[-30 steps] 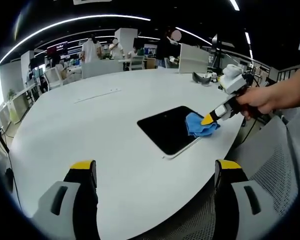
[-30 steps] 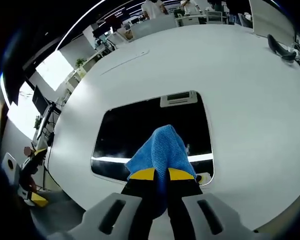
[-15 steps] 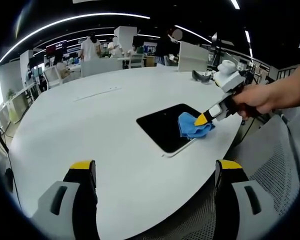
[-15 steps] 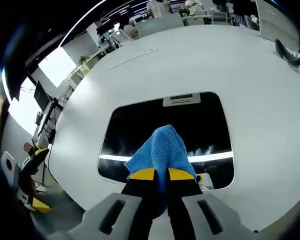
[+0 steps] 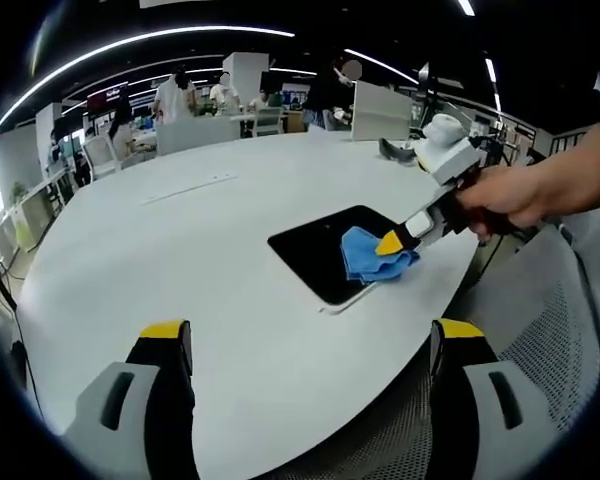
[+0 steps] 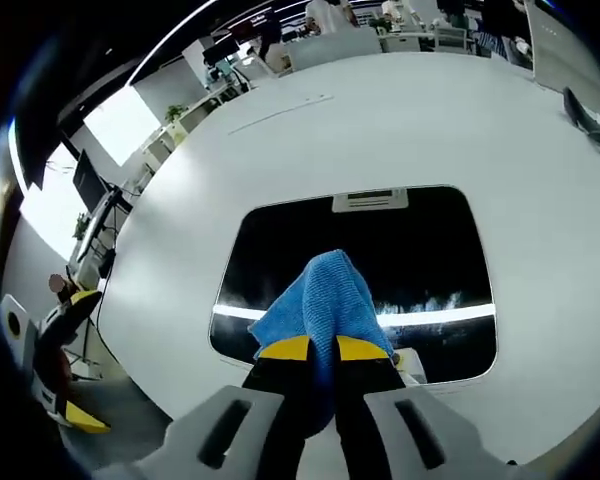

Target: Wipe the mirror surface with the cleaning cloth until all visible marks leave the cleaned area.

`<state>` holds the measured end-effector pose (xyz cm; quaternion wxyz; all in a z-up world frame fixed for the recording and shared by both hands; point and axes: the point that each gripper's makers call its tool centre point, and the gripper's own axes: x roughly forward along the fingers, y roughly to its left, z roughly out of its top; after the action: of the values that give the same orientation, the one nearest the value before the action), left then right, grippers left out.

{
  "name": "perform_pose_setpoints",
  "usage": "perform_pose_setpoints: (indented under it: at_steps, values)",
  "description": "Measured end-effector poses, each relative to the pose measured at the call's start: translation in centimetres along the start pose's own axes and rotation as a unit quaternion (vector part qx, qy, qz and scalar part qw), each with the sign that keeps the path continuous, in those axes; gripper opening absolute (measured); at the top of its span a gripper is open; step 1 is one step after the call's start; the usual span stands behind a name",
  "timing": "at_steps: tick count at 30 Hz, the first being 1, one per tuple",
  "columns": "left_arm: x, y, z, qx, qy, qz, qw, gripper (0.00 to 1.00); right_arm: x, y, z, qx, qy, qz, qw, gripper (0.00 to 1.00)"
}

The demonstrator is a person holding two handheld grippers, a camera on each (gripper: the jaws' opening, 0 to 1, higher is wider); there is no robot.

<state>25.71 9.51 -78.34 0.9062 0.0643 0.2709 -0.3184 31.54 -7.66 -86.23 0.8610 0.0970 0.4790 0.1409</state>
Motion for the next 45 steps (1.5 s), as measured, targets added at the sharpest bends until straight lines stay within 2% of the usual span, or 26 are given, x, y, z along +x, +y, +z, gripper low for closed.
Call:
perform_pose_setpoints:
  at_steps: [21, 26, 41, 45]
  values:
    - [0.0, 0.2, -0.2, 0.008, 0.006, 0.01, 0.9999, 0.99, 1.2, 3.1, 0.1, -0.021, 0.008, 0.01, 0.9997, 0.03]
    - [0.1, 0.3, 0.0, 0.01, 0.002, 0.011, 0.9999, 0.99, 1.5, 3.8, 0.3, -0.04, 0.011, 0.008, 0.9991, 0.03]
    - [0.2, 0.3, 0.1, 0.011, 0.0, 0.01, 0.9999, 0.99, 2.7, 6.4, 0.5, -0.03, 0.006, 0.03, 0.9991, 0.03]
    - [0.1, 0.5, 0.2, 0.012, -0.005, 0.018, 0.9998, 0.99, 2.8, 6.7, 0.5, -0.041, 0.004, 0.031, 0.9987, 0.03]
